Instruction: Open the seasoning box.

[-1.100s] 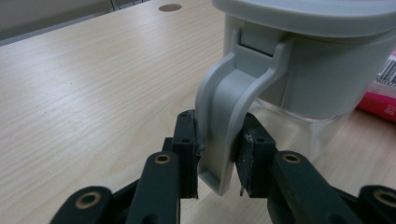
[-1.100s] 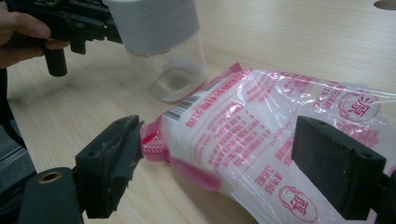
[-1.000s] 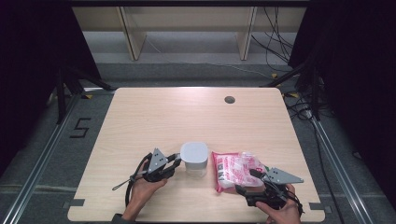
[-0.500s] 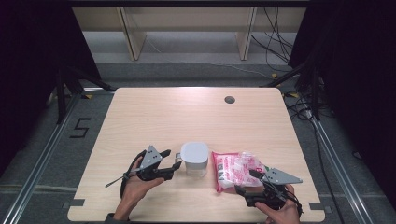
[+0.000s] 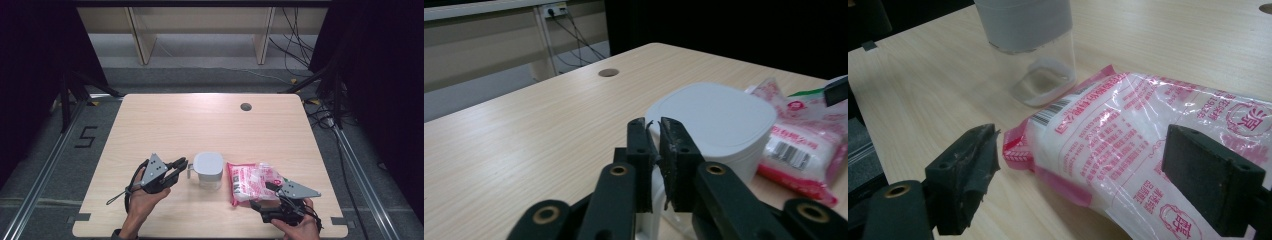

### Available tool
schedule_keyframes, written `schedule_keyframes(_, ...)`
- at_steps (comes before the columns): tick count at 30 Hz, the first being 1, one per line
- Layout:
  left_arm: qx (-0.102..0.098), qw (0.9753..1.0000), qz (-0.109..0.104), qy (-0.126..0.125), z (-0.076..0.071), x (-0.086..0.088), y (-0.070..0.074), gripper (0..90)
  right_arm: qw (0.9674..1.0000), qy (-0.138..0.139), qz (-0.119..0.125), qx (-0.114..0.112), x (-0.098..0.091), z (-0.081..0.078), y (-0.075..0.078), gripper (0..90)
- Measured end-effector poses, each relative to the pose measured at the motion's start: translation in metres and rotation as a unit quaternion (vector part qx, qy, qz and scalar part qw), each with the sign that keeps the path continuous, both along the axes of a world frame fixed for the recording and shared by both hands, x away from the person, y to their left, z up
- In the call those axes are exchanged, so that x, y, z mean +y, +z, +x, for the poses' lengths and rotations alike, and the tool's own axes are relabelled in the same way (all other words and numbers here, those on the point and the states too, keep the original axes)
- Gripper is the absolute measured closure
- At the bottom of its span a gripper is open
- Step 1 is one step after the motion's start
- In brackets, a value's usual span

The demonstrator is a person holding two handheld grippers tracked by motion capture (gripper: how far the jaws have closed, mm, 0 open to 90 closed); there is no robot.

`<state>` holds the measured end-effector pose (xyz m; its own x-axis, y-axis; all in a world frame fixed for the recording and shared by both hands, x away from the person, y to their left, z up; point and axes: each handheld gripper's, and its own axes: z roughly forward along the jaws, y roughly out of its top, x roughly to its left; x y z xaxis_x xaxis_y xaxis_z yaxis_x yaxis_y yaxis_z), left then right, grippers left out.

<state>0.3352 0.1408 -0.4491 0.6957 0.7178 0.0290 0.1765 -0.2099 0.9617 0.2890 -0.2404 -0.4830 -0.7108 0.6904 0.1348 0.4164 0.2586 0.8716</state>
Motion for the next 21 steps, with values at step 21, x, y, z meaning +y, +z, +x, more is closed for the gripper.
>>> schedule_keyframes(21, 0.034, 0.9992, -0.022, -0.006, 0.018, -0.018, -0.004, 88.5, 0.9999, 0.01, -0.006, 0.013, 0.003, -0.004, 0.004, 28.4)
